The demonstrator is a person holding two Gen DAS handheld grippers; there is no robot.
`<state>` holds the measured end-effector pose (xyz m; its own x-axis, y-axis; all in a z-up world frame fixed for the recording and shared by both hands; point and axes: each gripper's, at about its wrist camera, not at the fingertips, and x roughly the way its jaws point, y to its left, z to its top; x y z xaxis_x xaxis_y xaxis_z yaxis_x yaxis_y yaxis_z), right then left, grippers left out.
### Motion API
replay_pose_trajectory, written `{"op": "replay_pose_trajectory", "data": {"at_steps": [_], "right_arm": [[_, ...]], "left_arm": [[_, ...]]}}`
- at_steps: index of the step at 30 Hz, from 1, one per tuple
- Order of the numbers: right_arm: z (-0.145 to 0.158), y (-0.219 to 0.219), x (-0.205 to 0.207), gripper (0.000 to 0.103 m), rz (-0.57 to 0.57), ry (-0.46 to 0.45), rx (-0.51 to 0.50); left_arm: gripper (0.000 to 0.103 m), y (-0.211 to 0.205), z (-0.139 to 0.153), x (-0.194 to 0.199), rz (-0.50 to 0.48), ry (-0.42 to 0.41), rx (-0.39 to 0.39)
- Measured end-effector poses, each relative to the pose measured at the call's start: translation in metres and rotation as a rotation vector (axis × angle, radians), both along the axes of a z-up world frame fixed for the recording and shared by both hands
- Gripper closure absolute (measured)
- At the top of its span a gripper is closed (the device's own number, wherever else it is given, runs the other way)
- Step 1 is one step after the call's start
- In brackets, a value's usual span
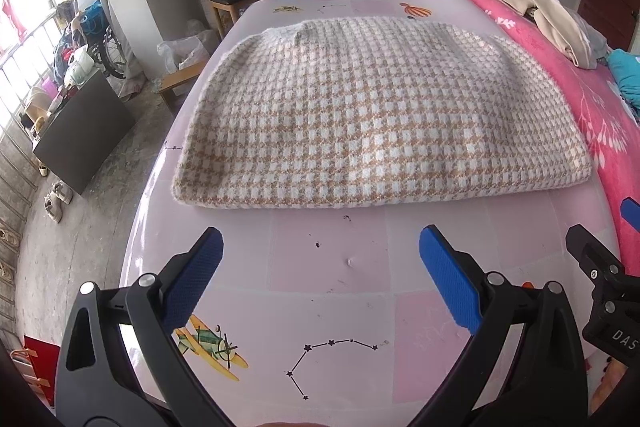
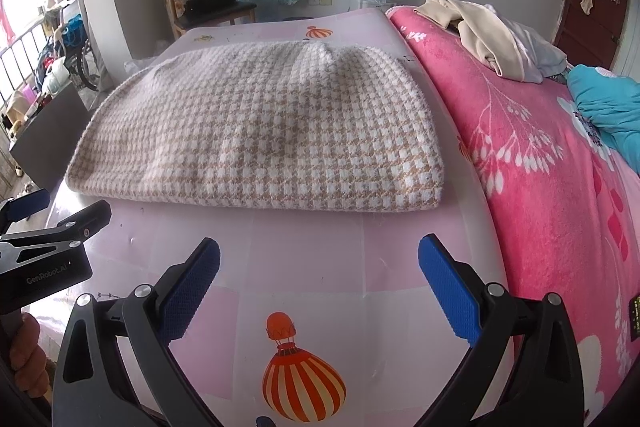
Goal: Fold large clothes
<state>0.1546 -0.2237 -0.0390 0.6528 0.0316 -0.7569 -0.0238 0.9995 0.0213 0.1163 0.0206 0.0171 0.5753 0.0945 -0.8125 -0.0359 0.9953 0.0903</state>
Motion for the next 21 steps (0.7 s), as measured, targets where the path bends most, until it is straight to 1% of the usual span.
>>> {"op": "replay_pose_trajectory", "data": {"at_steps": [21], "right_arm": [[0.0013,0.0008,-0.0009,0.006,-0.009,0.002,-0.011]], "left_arm": [[0.008,0.0004,0.0001,0.0007,-0.006,0.010,-0.025]]}}
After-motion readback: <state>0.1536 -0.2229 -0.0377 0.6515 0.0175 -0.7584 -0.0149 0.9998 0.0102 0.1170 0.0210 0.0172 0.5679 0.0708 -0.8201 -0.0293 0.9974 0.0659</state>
